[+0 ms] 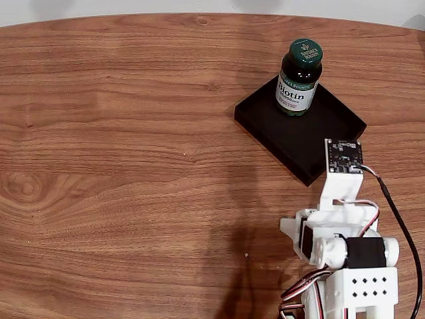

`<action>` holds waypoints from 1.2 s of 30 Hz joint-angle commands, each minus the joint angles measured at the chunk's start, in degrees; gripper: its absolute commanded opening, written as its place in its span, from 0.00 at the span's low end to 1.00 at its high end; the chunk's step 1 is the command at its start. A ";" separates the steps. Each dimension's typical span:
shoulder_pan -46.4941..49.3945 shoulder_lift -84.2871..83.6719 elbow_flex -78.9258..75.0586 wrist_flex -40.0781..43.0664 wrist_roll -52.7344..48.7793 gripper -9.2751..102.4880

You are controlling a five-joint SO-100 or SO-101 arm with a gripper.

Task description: Pick up the pill bottle and place it in the black box.

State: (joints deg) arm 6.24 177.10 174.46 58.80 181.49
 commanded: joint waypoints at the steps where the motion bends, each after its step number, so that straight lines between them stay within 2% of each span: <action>1: 0.70 4.66 -0.97 9.67 0.00 0.19; 7: 1.93 9.40 -0.97 19.07 0.70 0.09; 13: 2.64 11.43 -0.88 27.07 1.58 0.08; 20: 1.93 11.95 -0.88 27.33 0.09 0.09; 26: 1.41 12.92 -0.88 27.51 -8.00 0.09; 36: 1.32 14.06 -0.88 27.77 -9.84 0.09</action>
State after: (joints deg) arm 7.73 191.43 174.38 78.31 174.11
